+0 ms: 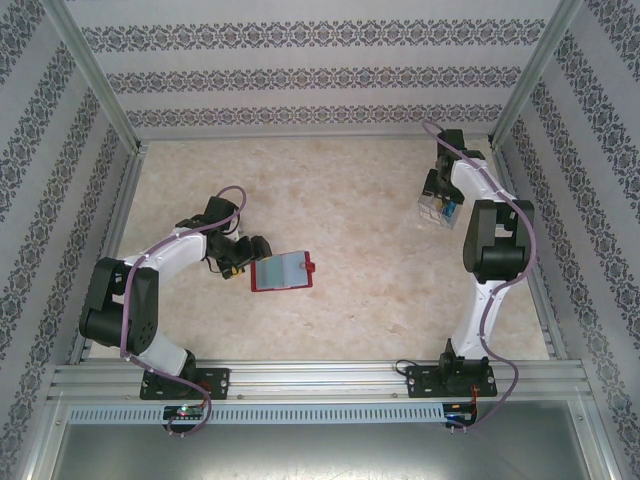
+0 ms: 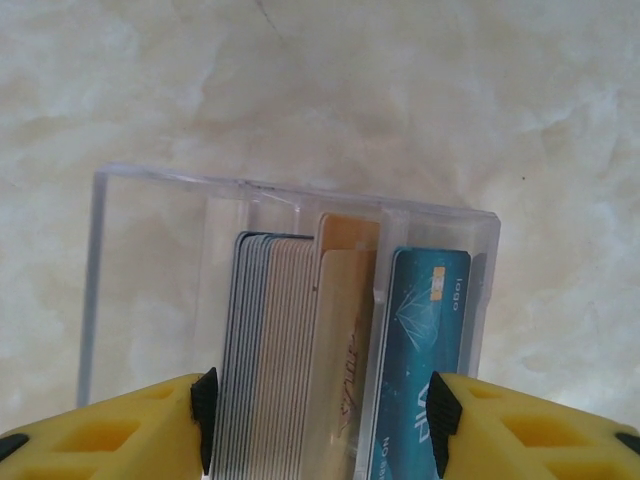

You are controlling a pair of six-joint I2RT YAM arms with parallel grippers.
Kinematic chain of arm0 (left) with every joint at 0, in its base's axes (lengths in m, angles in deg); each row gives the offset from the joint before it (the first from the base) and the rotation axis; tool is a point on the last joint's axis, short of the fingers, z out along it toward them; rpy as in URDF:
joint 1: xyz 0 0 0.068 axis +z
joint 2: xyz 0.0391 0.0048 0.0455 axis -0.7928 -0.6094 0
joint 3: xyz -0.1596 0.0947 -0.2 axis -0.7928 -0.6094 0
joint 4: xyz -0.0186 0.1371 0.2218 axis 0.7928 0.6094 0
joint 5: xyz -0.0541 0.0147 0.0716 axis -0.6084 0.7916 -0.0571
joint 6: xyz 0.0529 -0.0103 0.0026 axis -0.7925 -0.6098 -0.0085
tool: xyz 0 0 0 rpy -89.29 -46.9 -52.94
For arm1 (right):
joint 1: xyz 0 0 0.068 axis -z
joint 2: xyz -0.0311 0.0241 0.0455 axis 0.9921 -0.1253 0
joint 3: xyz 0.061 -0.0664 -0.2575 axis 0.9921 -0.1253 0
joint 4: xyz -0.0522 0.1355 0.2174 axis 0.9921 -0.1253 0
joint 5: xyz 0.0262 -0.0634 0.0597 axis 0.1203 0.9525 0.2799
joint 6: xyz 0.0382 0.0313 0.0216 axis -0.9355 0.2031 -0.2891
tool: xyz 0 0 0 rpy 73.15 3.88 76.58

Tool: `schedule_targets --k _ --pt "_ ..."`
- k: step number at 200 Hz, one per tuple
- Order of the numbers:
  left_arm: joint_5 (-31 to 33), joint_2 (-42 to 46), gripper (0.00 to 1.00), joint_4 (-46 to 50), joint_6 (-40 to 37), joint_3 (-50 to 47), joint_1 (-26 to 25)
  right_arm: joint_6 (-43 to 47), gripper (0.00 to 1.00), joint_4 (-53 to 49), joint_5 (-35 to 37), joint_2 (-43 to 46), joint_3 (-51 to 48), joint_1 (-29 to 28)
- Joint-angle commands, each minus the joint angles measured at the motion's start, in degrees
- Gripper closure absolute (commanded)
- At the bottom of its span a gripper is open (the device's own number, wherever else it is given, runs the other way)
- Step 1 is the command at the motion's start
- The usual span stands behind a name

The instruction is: Put the credit cards into the card holder

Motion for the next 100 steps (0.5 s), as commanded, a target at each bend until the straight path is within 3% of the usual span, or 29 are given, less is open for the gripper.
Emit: schedule_targets --k 1,39,100 --pt "-0.16 0.8 0.18 1.29 -1.28 -0.31 -0.38 0.49 0.4 -1.73 3.12 -0.21 0.3 0.29" --pt "-0.01 0.91 0.18 1.3 -1.16 -0.3 -0.3 2.03 0.51 -3.83 7.54 1.11 0.9 -0.06" --pt "-0.37 0.41 0.18 0.82 -1.0 -0.42 -0.38 4.59 0.59 -6.03 11.73 2.92 2.23 -0.41"
